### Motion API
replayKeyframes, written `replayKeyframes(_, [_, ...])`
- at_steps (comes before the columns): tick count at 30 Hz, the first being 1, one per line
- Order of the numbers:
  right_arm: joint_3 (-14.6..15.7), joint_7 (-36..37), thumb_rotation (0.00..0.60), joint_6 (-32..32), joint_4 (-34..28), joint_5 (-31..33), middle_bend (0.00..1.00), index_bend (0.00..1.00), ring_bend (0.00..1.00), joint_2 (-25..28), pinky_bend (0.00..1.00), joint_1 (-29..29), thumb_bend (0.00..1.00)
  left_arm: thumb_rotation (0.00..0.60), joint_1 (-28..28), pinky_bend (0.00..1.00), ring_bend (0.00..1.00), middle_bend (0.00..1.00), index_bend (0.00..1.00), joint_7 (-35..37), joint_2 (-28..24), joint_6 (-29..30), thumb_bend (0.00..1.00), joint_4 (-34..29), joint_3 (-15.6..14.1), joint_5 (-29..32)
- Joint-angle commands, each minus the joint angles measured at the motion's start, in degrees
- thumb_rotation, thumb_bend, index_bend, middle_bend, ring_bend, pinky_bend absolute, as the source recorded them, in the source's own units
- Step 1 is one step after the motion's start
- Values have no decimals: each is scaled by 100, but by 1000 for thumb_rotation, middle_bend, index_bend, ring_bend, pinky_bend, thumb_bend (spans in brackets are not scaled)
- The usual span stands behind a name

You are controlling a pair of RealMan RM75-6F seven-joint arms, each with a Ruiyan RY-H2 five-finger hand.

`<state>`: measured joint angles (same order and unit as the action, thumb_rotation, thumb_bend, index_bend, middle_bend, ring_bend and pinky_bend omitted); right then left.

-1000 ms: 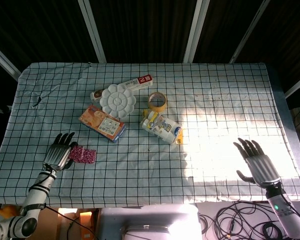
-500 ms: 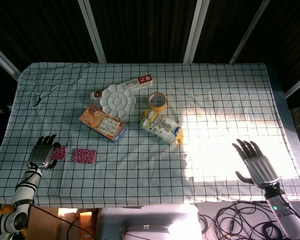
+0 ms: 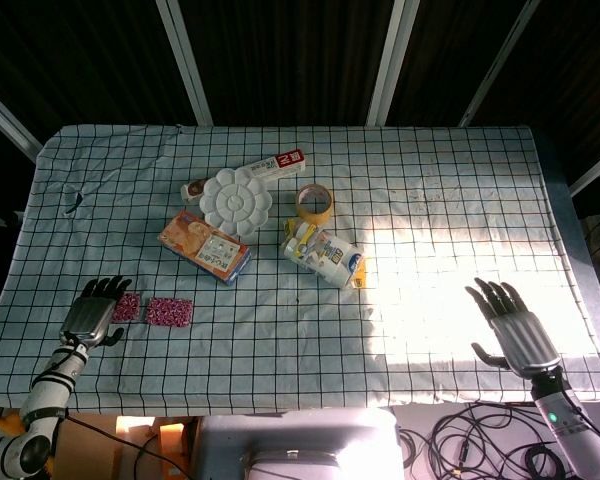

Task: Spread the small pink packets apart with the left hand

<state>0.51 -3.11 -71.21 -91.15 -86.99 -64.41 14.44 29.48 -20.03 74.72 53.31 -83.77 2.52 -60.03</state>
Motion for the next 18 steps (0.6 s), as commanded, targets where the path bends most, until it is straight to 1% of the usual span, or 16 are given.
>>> replayKeyframes(1, [6, 5, 600, 5, -3, -11, 0, 0, 0, -3, 0, 0, 235, 600, 18, 0, 0, 0, 54, 77, -194, 91, 339, -475, -93, -481])
replayKeyframes(3, [14, 3, 600, 18, -2, -24, 0, 0, 0, -7, 0, 5, 236, 600, 80, 0, 0, 0, 82, -86, -156, 53, 339, -548, -123, -515])
replayKeyframes(5, [26, 6, 600, 31, 0, -36, 0, 0, 0, -8, 0, 6, 236, 600, 168, 0, 0, 0, 98, -315, -69, -29, 339, -595, -127, -405])
replayKeyframes(7, [42, -2, 600, 47, 2, -45, 0, 0, 0, -11, 0, 5, 236, 600, 267, 0, 0, 0, 101, -559, 13, -121, 338, -608, -106, -184])
replayKeyframes(10, [-2, 110, 600, 99, -11, -13, 0, 0, 0, 118, 0, 51, 236, 600, 354, 0, 0, 0, 98, -888, 227, -98, 337, -603, -87, 92])
replayKeyframes(13, [4, 70, 600, 124, 4, 6, 0, 0, 0, 76, 0, 50, 236, 600, 458, 0, 0, 0, 93, -1051, 337, -153, 338, -486, -42, 340])
replayKeyframes(18, [30, 113, 600, 102, -2, -25, 0, 0, 0, 101, 0, 28, 236, 600, 553, 0, 0, 0, 95, -1232, 454, -197, 337, -343, -54, 634])
